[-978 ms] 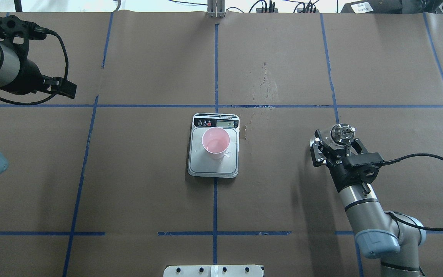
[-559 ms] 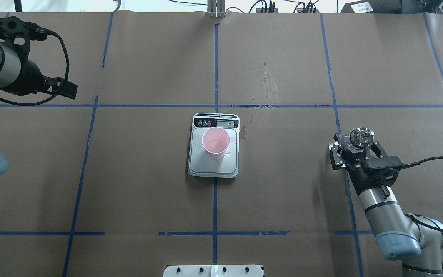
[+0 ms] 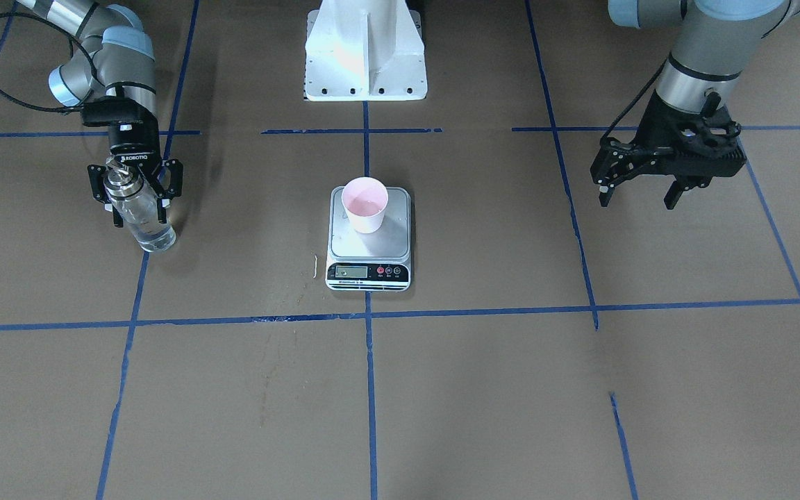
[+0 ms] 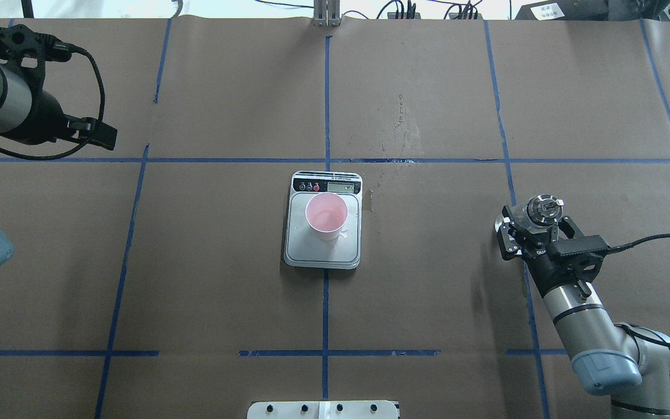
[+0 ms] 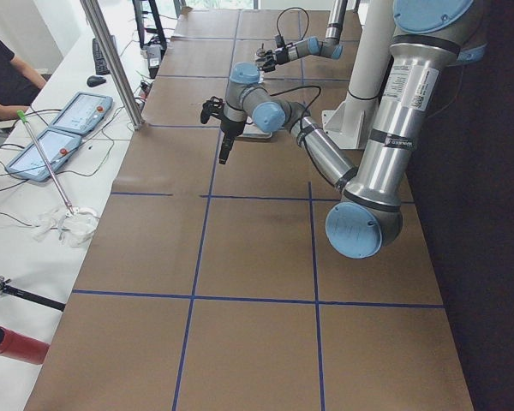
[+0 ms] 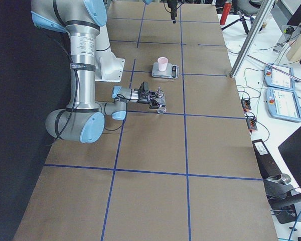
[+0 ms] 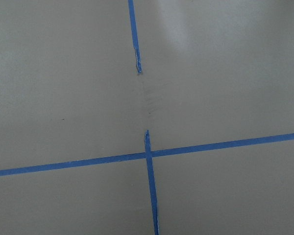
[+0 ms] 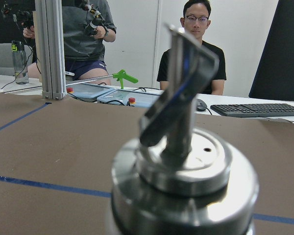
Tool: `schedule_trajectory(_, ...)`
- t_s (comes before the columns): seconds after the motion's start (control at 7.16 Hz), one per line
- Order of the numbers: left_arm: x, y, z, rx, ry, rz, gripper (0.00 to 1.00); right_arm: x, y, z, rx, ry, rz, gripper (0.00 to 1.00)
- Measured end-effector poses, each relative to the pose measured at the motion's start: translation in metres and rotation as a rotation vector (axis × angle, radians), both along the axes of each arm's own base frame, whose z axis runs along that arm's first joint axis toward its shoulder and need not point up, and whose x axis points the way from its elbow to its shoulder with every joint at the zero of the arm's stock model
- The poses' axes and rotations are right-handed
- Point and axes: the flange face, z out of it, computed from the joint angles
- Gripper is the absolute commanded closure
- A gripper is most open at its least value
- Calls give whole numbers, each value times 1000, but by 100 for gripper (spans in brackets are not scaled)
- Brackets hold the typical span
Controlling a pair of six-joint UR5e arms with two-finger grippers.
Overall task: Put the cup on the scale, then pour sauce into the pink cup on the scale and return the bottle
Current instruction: 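Lower the glass bottle back to its spot with the right gripper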
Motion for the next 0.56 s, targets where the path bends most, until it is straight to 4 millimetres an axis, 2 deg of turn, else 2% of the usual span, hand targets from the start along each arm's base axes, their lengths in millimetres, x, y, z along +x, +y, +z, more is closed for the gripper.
schedule_trajectory(0.56,2,1,-1,-7,5,-6,0,6,-4,-4,-17,-15,-32,100)
